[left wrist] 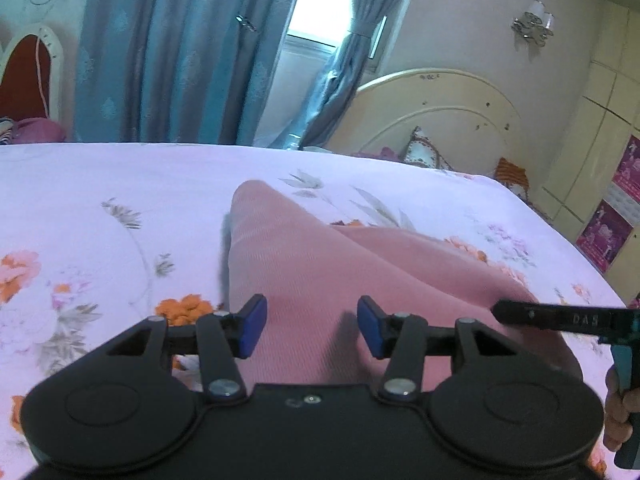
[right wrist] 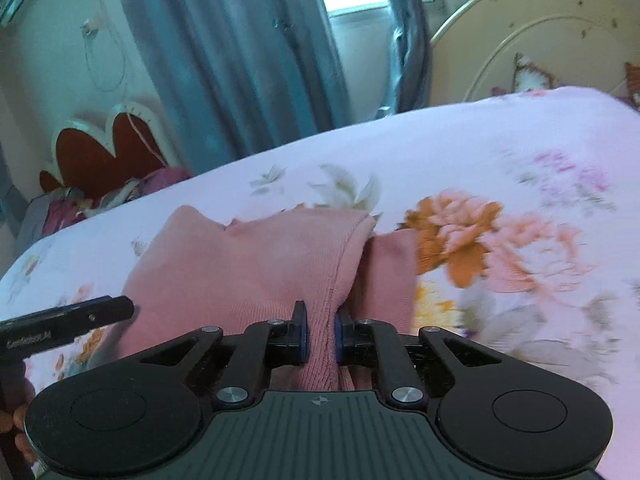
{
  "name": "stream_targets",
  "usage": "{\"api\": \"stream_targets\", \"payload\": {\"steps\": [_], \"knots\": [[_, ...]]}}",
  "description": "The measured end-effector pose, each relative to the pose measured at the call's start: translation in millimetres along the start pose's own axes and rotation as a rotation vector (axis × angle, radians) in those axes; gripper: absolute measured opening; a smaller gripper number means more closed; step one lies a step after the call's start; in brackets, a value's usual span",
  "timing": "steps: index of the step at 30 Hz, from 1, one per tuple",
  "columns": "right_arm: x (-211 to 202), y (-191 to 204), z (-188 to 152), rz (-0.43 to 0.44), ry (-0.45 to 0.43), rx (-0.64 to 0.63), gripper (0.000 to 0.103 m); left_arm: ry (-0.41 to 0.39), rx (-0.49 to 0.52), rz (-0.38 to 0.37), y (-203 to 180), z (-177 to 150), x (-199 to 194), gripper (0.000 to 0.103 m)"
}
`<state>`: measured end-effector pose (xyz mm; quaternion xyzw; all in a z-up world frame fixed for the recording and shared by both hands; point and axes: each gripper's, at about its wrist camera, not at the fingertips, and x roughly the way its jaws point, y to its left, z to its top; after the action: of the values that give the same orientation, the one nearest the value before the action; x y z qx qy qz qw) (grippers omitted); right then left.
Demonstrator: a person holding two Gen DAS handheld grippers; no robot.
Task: Fold small clothes
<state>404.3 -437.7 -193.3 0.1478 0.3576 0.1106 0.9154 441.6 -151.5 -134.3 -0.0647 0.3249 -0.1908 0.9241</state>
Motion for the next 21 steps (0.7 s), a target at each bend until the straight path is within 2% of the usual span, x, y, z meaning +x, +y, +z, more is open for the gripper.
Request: {"api": "stream_targets", "payload": {"steps": [3, 6, 10, 11, 12, 14, 21], "knots": [[16.8, -14.8, -15.0, -0.013, 0.077, 0.053, 0.012, 0.033, 0.035, 0.021, -4.4, -8.4, 12.4, 0.050], [11.6, -13.3, -16.1, -0.023, 0.058, 0.046, 0.012, 0.035, 0.067, 0.030, -7.5, -10.1, 12.2, 0.051], [3.5, -21.9, -16.9, -0.006, 0.065, 0.087, 0.012, 0.035, 0.043, 0.010, -2.1, -1.9, 3.6, 0.052], [1.5, -23.3, -12.8, 0.005, 0.066, 0.100, 0.020, 0.029, 0.036, 0.014, -0.3, 1.4, 2.2, 0.052], [-0.5, -23.4, -7.7, -0.001, 0.050, 0.103, 0.039, 0.021, 0.029, 0.015, 2.1, 5.1, 1.7, 0.052], [-3.1, -19.8, 4.5, -0.021, 0.001, 0.077, 0.066, 0.011, 0.020, 0.023, 4.9, 12.1, 4.0, 0.052], [37.2, -20.8, 34.7, 0.001, 0.011, 0.089, 0.065, 0.004, 0.011, 0.032, 7.8, 31.7, 29.3, 0.052]]}}
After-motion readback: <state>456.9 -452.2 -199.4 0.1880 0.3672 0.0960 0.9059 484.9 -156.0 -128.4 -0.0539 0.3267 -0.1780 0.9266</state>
